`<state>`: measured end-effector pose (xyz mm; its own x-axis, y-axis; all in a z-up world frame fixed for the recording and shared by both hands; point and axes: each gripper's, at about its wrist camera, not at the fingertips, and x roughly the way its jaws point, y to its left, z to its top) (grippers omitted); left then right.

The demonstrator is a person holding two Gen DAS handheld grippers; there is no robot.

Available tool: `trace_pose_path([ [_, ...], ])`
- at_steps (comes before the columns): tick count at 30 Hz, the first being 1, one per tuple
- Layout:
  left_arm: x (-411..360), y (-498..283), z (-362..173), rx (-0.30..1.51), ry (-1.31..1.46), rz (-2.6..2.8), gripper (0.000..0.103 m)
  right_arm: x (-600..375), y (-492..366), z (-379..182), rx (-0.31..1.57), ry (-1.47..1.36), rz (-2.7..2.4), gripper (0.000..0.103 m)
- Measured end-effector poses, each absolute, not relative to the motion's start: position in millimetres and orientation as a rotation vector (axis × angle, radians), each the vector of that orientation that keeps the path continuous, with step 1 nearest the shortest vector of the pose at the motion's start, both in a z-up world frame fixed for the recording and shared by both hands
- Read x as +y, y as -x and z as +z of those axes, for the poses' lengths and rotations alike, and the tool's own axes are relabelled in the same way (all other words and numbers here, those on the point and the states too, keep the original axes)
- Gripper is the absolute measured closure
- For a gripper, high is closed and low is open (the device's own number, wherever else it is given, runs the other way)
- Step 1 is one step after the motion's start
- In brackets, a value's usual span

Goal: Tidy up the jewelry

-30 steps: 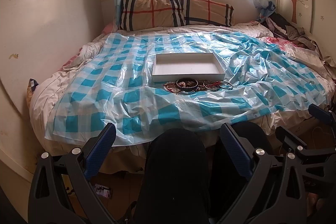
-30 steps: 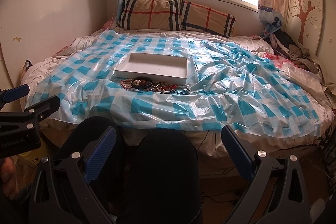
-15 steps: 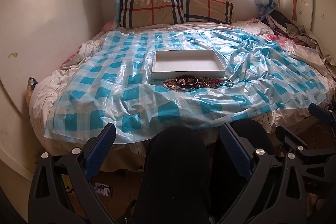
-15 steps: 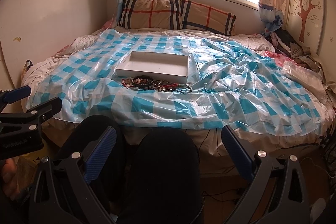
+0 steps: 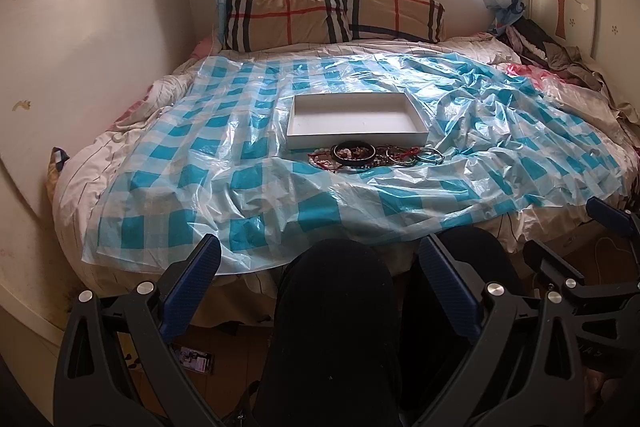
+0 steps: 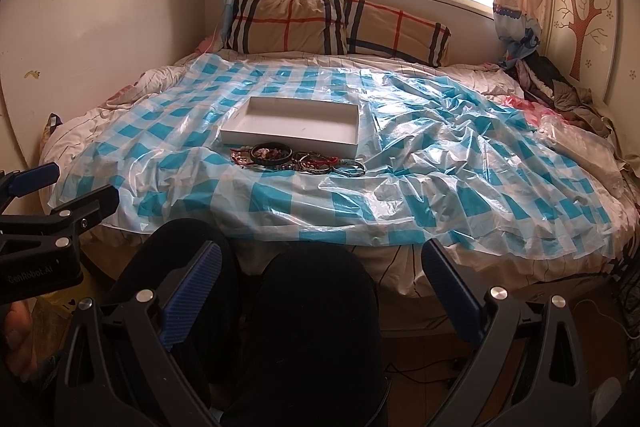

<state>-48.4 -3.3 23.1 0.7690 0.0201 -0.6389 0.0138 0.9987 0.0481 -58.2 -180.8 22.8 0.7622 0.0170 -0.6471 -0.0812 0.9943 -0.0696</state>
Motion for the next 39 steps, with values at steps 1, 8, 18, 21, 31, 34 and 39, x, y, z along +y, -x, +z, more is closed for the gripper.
trace_pose_path([
  [1, -4.0, 44.2, 21.4, 0.7, -0.05, 0.002, 0.008, -180.6, 57.6, 21.7, 0.708, 0.094, 0.053, 0.007],
  [8, -2.6, 21.2, 11.1, 0.745, -0.057, 0.012, 0.008, -168.2, 46.4, 11.4, 0.714, 0.111, 0.064, 0.007],
  [18, -2.5, -21.6, 3.5, 0.787, -0.07, 0.041, 0.008, -173.2, -1.9, -8.3, 0.749, 0.108, 0.107, 0.007],
  [21, -1.6, -35.2, 0.2, 0.8, -0.071, 0.046, 0.008, -172.8, -15.5, -13.5, 0.763, 0.101, 0.114, 0.007],
  [31, -0.7, -75.1, -12.8, 0.827, -0.077, 0.05, 0.008, -178.4, -57.7, -25.7, 0.792, 0.092, 0.132, 0.007],
  [34, -0.2, -88.1, -17.7, 0.837, -0.073, 0.052, 0.008, -181.4, -72.9, -28.7, 0.797, 0.088, 0.127, 0.007],
  [39, 1.8, -111.1, -26.3, 0.853, -0.065, 0.055, 0.008, -188.3, -98.2, -36.0, 0.807, 0.082, 0.12, 0.007],
])
